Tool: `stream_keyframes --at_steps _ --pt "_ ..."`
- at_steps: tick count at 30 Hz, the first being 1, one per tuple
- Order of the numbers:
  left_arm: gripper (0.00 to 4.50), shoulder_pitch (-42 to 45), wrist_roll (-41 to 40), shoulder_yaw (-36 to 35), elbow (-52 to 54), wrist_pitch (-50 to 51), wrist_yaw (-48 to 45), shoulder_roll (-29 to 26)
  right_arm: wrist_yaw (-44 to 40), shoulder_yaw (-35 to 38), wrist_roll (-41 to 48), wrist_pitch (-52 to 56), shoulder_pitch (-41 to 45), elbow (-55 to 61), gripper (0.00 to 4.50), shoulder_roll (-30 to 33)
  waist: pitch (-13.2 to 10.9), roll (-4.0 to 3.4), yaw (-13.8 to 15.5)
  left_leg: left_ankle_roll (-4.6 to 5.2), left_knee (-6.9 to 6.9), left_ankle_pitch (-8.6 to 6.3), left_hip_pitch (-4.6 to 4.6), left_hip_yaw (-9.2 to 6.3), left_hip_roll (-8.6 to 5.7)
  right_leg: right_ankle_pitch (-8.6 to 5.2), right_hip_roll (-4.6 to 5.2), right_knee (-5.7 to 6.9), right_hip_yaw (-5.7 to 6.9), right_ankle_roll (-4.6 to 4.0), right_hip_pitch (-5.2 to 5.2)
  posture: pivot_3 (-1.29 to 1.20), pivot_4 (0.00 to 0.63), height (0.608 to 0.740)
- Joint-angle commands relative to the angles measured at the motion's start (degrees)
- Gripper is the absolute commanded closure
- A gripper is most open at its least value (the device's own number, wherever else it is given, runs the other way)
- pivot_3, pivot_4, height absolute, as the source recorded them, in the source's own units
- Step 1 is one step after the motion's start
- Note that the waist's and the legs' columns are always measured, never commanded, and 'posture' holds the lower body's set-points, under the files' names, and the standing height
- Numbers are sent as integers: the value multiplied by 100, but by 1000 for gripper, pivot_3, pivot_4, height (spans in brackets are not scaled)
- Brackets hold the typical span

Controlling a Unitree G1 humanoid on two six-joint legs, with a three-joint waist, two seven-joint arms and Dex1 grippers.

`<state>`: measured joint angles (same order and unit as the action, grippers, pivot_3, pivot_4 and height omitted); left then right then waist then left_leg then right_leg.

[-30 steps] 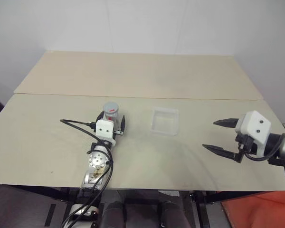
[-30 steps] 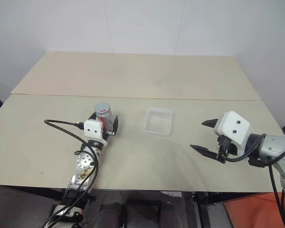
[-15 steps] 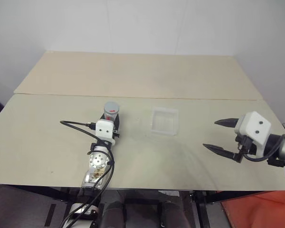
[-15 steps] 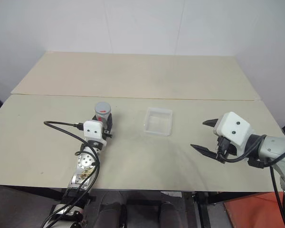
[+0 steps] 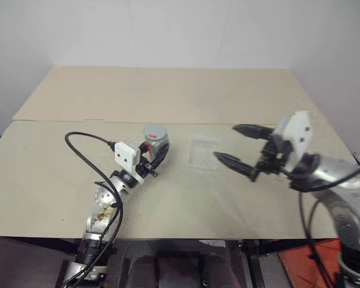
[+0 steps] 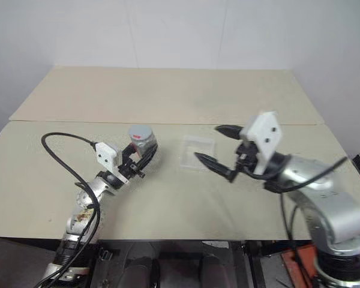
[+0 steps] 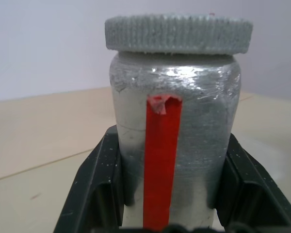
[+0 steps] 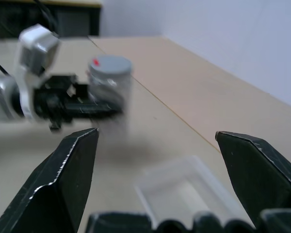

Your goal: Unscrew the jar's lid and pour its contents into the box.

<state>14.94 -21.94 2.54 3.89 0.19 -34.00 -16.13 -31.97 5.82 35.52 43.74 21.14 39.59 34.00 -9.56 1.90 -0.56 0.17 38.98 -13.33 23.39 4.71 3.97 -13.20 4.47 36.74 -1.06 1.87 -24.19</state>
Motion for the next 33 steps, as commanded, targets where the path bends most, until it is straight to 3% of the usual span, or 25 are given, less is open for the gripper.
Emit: stream_keyframes --at_steps 1,8,12,25,33 --pt "2549 137 -168 188 251 223 -440 -50 591 -344 37 77 282 278 0 -492 0 -1 4 0 0 0 1 1 0 0 0 1 -1 -1 -2 0 150 740" --pt "2549 211 99 390 240 244 -599 11 829 -1162 -430 -152 556 135 0 -926 0 -1 -14 1 0 0 4 -1 1 1 -1 1 1 -2 -5 0 150 740" --pt "2549 174 238 418 289 135 -570 78 744 -1754 -1073 -276 665 -124 0 -777 0 -1 -24 1 0 0 0 -1 1 0 -2 3 1 -3 -5 0 150 740" --pt "2549 -67 483 510 446 -119 -627 78 778 -1628 -1237 -245 944 -625 0 -1304 0 -1 -19 1 -2 0 6 0 2 1 -2 0 1 -4 -9 0 150 740" --pt "2549 -72 497 479 446 -141 -583 159 677 -1630 -1267 -206 914 -649 0 -1291 0 -1 -19 1 -1 0 6 0 2 1 -1 0 2 -4 -9 0 150 740"
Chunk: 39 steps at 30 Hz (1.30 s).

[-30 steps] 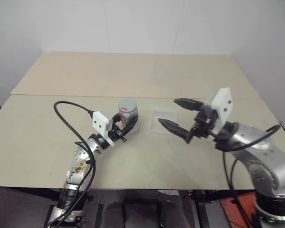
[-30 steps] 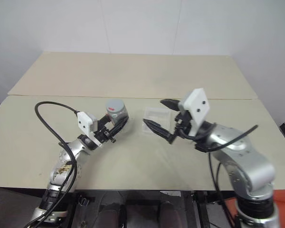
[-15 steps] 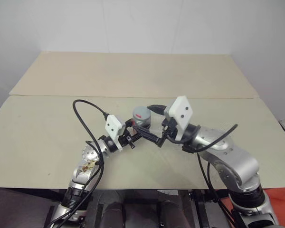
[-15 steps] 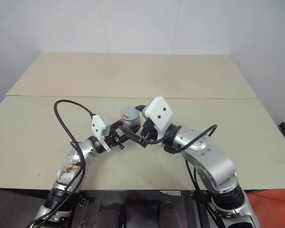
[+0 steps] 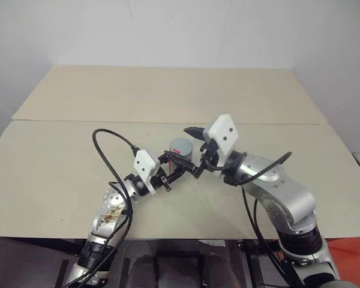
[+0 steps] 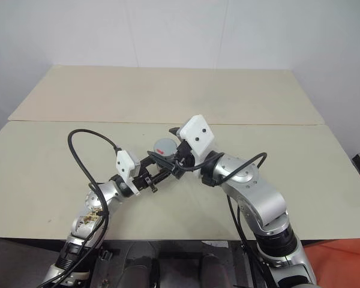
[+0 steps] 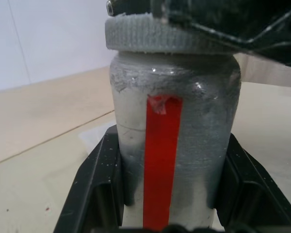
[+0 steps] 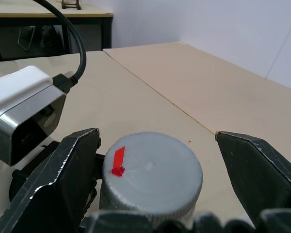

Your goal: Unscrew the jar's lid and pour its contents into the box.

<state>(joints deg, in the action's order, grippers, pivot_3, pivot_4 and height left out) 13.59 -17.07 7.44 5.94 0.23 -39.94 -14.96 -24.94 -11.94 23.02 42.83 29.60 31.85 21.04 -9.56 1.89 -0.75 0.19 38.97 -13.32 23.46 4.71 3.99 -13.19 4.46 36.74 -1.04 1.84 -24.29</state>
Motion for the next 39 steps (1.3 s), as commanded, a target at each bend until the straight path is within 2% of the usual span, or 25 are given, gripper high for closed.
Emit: stream_keyframes --at_steps 1,3,6,9,10,20,28,31,39 --pt "2549 64 10 -9 238 -151 8 41 -37 140 -13 -106 56 131 0 13 0 0 0 0 0 0 0 0 0 0 0 -1 0 0 0 0 150 740" --pt "2549 65 -12 -16 244 -138 8 49 -59 134 6 -85 34 147 0 21 0 0 0 0 0 0 1 0 0 0 0 -1 0 0 -1 0 150 740" --pt "2549 70 -54 -41 268 -94 10 48 -68 120 19 -60 2 152 549 14 0 0 0 0 0 0 1 0 0 0 0 -1 0 0 -1 0 150 740" --pt "2549 71 -39 -35 256 -114 -8 37 -47 144 53 -26 -19 159 1582 -24 0 0 0 0 0 0 0 0 0 0 0 -1 0 0 -1 0 150 740" --pt "2549 72 -38 -34 252 -116 -6 42 -39 139 42 -24 -21 160 1733 -26 0 0 0 0 -1 0 1 0 0 0 0 -1 0 0 -1 0 150 740" --pt "2549 43 -205 22 359 -58 -258 -14 -332 236 120 -189 -10 93 1733 116 0 0 0 0 -1 0 2 0 0 0 0 -2 0 0 -2 0 150 740" --pt "2549 56 -628 129 705 283 -885 -281 -2556 376 764 -798 433 -786 1733 970 -1 -1 0 1 -3 0 2 0 1 0 -1 -7 1 0 -1 0 150 740" --pt "2549 130 -735 128 779 387 -1056 -353 -3840 250 815 -1354 802 -1513 1733 1238 -1 -1 -13 1 -2 0 1 0 1 -1 -1 -6 0 -1 -1 0 150 740" --pt "2549 323 -789 111 793 493 -1251 -377 -6476 -184 663 -2686 1955 -3562 1733 1090 -3 -3 -6 1 -4 0 2 0 1 -1 -2 -8 0 -1 -2 0 150 740"
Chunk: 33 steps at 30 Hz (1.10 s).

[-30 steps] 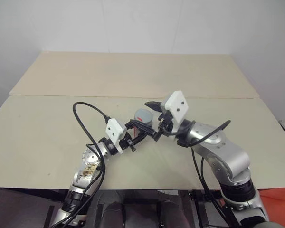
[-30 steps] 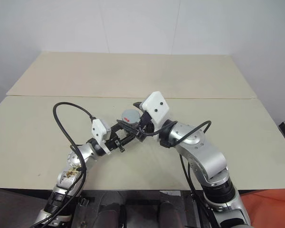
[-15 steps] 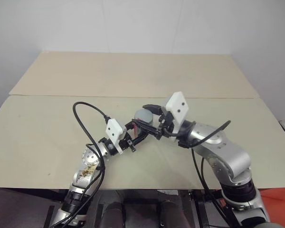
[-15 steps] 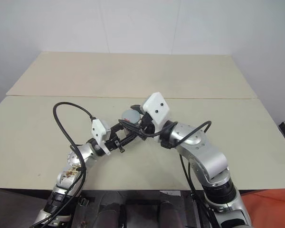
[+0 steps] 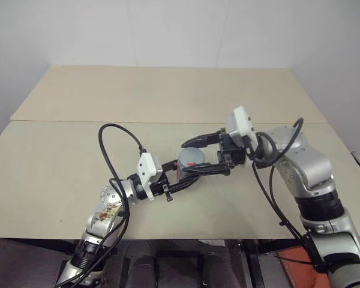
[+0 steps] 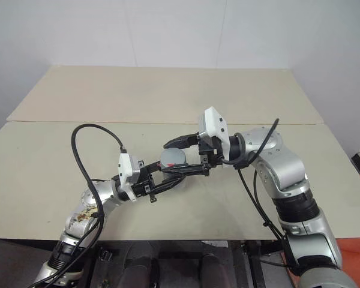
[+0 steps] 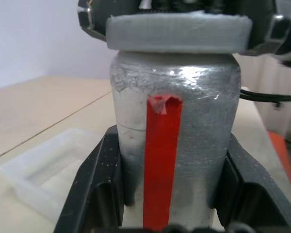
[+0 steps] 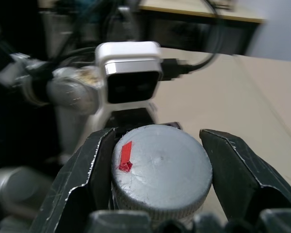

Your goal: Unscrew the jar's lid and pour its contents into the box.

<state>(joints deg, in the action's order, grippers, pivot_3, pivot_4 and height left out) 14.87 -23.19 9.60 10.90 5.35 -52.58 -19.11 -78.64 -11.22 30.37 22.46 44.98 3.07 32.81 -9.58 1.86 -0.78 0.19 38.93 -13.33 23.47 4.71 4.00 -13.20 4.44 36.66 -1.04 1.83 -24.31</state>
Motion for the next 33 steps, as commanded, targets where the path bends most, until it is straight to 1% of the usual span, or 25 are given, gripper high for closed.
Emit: stream_keyframes --at_steps 1,3,5,8,11,13,16,17,18,19,20,21,24,26,28,31,32,33 --pt "2549 206 -172 -101 301 -10 12 42 -1279 -319 -72 -799 551 -930 1733 -111 -1 -1 -8 0 0 0 0 1 0 0 0 1 0 0 0 0 150 740" --pt "2549 217 -173 -70 311 5 -12 52 -1385 -676 161 -1116 815 -1313 1733 11 -1 -1 0 0 0 0 -1 0 1 0 -1 2 1 0 0 0 150 740" --pt "2549 202 -142 -20 323 -1 -43 56 -1386 -1229 541 -1678 1081 -1676 1733 203 -2 -2 -2 0 -2 0 -1 1 1 0 0 3 1 0 -1 0 150 740" --pt "2549 201 -84 9 327 -20 -65 37 -1386 -1858 927 -2295 1342 -2010 1733 449 -4 -3 8 0 -2 0 2 2 0 0 2 0 0 -1 -3 0 150 740" --pt "2549 192 -65 1 340 10 -33 53 -1386 -2224 1155 -2594 1528 -2308 1733 592 -5 -3 7 0 -2 0 3 3 0 0 3 -1 1 -1 -3 0 150 740" --pt "2549 177 -51 9 343 6 -20 65 -1386 -2242 1228 -2711 1573 -2462 1733 592 -5 -3 8 0 -2 0 2 3 2 0 2 1 1 -2 -4 0 150 740" --pt "2549 140 -27 42 312 -24 21 125 -1375 -1762 1016 -2457 1564 -2675 1733 370 -5 -3 10 0 -2 0 2 3 2 1 2 2 1 -2 -4 0 150 740" --pt "2549 134 -22 53 297 -32 33 144 -1378 -1671 969 -2325 1572 -2687 1020 349 -5 -3 11 0 -1 0 2 3 2 1 2 2 1 -2 -4 0 150 740" --pt "2549 126 -17 59 294 -37 41 157 -1380 -1621 933 -2239 1571 -2674 843 341 -5 -3 11 0 -1 0 3 3 2 1 2 3 0 -3 -4 0 150 740" --pt "2549 120 -11 57 277 -48 60 184 -1372 -1467 873 -2184 1512 -2590 537 359 -5 -3 12 0 -1 0 2 3 2 1 2 2 1 -3 -4 0 150 740" --pt "2549 114 5 50 252 -73 73 207 -1225 -1278 872 -2098 1422 -2443 225 399 -5 -3 19 0 -2 0 3 3 2 1 2 2 1 -3 -5 0 150 740" --pt "2549 104 33 43 227 -103 82 222 -1090 -1082 875 -1950 1329 -2258 50 465 -5 -3 32 0 -2 0 4 3 2 1 2 1 1 -3 -5 0 150 740" --pt "2549 71 138 4 122 -234 160 274 -541 -455 934 -1541 881 -1452 50 728 -5 -3 75 0 -1 0 10 2 1 1 4 0 2 -3 -8 0 150 740" --pt "2549 43 228 -27 55 -324 305 327 44 26 983 -1362 446 -726 50 840 -5 -3 109 0 -1 0 15 2 1 1 5 -2 4 -3 -9 0 150 740" --pt "2549 28 373 -50 -33 -462 483 390 841 509 1217 -789 54 127 50 950 -5 -3 133 0 -2 0 16 2 1 1 5 -5 5 -3 -10 0 150 740" --pt "2549 63 562 -124 -196 -626 839 577 2127 1079 954 -260 -862 1846 50 1180 -5 -3 145 -1 -2 0 18 0 1 1 5 -3 6 -3 -12 0 150 740" --pt "2549 78 614 -141 -239 -679 945 642 2567 1168 856 -54 -1092 2288 50 1181 -5 -3 147 -1 -2 -1 18 0 2 1 5 -3 6 -2 -13 0 150 740" --pt "2549 108 657 -156 -286 -719 1064 727 3247 1233 942 328 -1276 2700 50 1018 -5 -3 144 -1 -2 0 20 0 1 1 5 -2 6 -2 -13 0 150 740"
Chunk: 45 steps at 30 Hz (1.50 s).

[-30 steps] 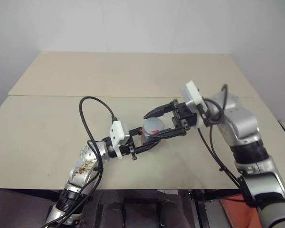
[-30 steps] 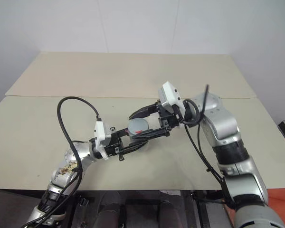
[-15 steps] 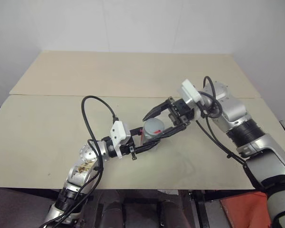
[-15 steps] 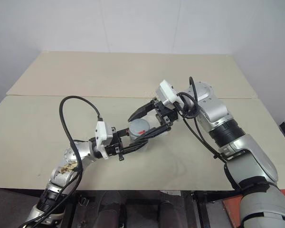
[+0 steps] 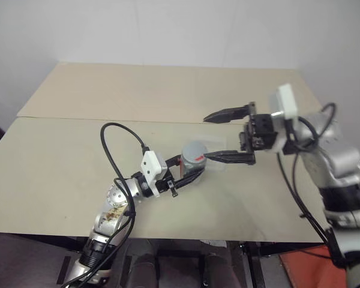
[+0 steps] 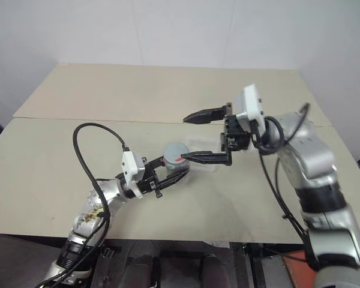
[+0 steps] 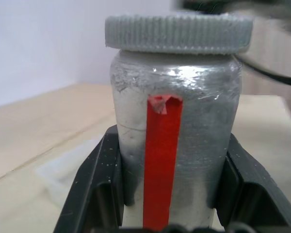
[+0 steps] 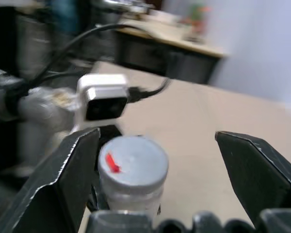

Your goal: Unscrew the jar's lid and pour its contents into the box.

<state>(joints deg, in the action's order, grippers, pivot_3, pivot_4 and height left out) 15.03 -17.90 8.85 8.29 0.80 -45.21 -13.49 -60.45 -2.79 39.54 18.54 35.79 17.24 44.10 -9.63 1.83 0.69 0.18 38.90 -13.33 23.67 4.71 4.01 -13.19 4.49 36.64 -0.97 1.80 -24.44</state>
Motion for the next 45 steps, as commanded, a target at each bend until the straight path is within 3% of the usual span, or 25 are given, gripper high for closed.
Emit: stream_keyframes --at_steps 1,3,6,8,12,20,39,42,45 --pt "2549 118 157 -91 -63 -299 409 226 1980 409 37 1022 -487 1608 50 -258 1 1 -27 0 0 0 0 0 0 0 0 -1 0 0 1 0 150 740" --pt "2549 177 198 -82 -152 -379 482 302 2976 346 18 1483 -716 2133 50 -685 1 1 -50 0 2 0 -2 1 0 1 -1 2 -5 0 1 0 150 740" --pt "2549 276 239 -47 -280 -452 488 366 4280 -225 -881 1974 -853 2599 50 -1310 1 1 -66 -1 5 1 -4 -1 0 2 -2 6 -4 -2 1 0 150 740" --pt "2549 357 291 -16 -394 -498 488 386 4729 -684 -1489 2077 -900 2769 50 -1544 1 0 -71 -1 7 1 -3 -1 0 3 -3 8 -4 -3 0 0 150 740" --pt "2549 561 426 -11 -682 -618 571 433 5384 -900 -1715 2495 -931 2981 50 -2196 1 0 -69 1 6 3 6 -2 -2 3 -3 3 -3 -3 -4 0 150 740" --pt "2549 676 424 -36 -796 -712 549 439 5328 -1013 -2045 2661 -883 2898 50 -2342 1 0 -80 2 5 3 10 -5 -2 4 -3 -5 0 -1 -3 0 150 740" --pt "2549 668 367 -33 -769 -755 581 514 4981 -682 -1871 3197 -950 2773 50 -2626 1 0 -137 2 5 3 11 -10 -2 4 -3 -5 2 -1 -3 0 150 740" --pt "2549 687 356 -31 -792 -744 562 525 4979 -660 -1859 3213 -981 2777 627 -2665 1 0 -137 2 5 3 10 -10 -2 4 -3 -5 2 -1 -3 0 150 740" --pt "2549 693 363 -21 -807 -749 543 539 4998 -700 -1946 3194 -1006 2783 1628 -2635 1 0 -138 2 5 3 11 -10 -2 4 -3 -5 2 -1 -3 0 150 740"
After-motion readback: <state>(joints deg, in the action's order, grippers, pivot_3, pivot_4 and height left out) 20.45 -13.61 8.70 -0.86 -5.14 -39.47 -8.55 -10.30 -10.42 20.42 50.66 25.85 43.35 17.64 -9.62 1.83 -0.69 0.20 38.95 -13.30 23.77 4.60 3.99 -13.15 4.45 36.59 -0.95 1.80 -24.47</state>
